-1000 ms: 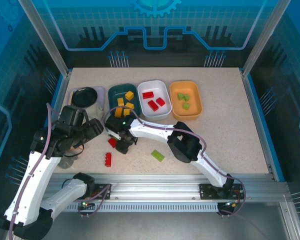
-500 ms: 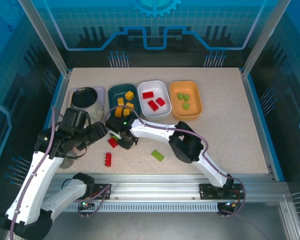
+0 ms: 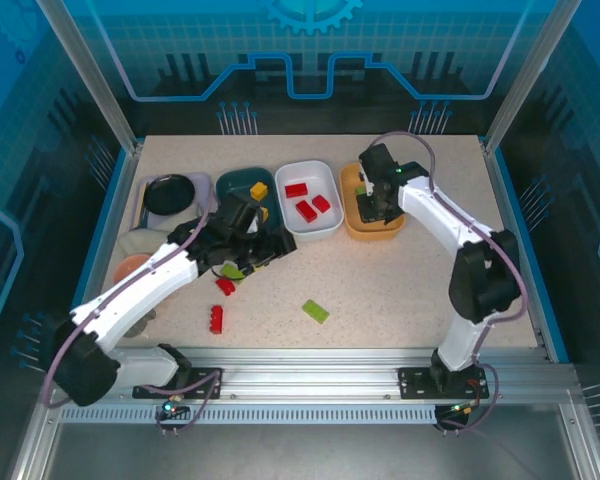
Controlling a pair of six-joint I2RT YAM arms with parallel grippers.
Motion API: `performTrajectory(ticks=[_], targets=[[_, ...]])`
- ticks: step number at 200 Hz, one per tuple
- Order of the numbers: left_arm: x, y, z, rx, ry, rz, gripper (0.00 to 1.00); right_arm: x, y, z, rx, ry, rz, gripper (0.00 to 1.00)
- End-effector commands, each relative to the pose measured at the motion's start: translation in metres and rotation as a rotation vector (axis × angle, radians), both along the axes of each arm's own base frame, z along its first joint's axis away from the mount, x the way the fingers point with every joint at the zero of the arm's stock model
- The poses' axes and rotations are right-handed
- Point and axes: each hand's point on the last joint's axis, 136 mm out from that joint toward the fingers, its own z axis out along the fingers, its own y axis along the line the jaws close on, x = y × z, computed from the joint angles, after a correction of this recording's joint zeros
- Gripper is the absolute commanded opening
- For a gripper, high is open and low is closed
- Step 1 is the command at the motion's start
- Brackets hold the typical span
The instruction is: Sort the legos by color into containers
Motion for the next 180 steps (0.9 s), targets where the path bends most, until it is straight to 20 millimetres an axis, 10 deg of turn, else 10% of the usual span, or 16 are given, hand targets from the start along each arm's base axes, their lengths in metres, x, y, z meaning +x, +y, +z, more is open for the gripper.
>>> performTrajectory(ticks=[1,74,139,180], targets=[[0.024,-0.02,0.023,-0.065,-0.057,0.007,0.78,0.008,0.008,-0.024,0.07,0.117,-0.043,0.25],[-0.001,0.049,-0.008,0.275,0.113,0.174,0.79,0.026,0.0,-0.063,0.107,0.211,-0.131,0.53],[-0.062,0.146,-0.061,0.408,0.347,0.349,0.87,0.009,0.035,0.018,0.122,-0.031,0.036,0.69],[-0.033,0.145,-0.098,0.272,0.334,0.329,0.88,-0.054,0.109,0.04,0.304,-0.093,0.276,0.74]])
